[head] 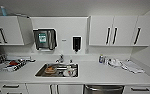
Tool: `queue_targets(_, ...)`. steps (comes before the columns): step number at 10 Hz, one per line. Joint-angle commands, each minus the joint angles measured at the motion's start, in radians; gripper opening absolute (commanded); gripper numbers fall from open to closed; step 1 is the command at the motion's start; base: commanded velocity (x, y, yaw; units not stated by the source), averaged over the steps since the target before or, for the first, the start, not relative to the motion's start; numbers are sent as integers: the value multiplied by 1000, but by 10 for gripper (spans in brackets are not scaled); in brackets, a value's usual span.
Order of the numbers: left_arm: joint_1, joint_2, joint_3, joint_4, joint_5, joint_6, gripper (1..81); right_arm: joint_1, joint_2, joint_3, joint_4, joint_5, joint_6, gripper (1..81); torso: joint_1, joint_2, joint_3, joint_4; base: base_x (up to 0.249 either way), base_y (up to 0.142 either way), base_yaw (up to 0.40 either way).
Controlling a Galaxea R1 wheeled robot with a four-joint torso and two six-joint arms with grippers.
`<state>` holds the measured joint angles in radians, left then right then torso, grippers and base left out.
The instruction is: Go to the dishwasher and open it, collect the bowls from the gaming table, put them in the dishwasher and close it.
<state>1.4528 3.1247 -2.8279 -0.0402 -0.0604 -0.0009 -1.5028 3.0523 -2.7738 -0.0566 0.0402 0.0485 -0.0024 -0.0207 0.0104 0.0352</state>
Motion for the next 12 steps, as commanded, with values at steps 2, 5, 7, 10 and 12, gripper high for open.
queue_targets(2,-79,2,1,0,40,2,811,71,-4,7,3,-45,2,811,2,0,0,0,87,0,0)
queue_targets(5,-79,2,1,0,40,2,811,71,-7,14,-9,-46,-2,811,3,1,0,0,104,0,0)
queue_targets(7,-79,2,1,2,40,2,811,71,-28,42,-8,-45,-2,811,3,1,0,0,119,0,0)
queue_targets(10,-79,-3,1,0,42,2,811,72,-79,114,1,-45,5,811,3,1,0,0,69,0,0)
queue_targets(12,-79,-12,1,0,51,4,811,69,-122,175,3,-46,8,811,4,1,-1,0,0,0,0)
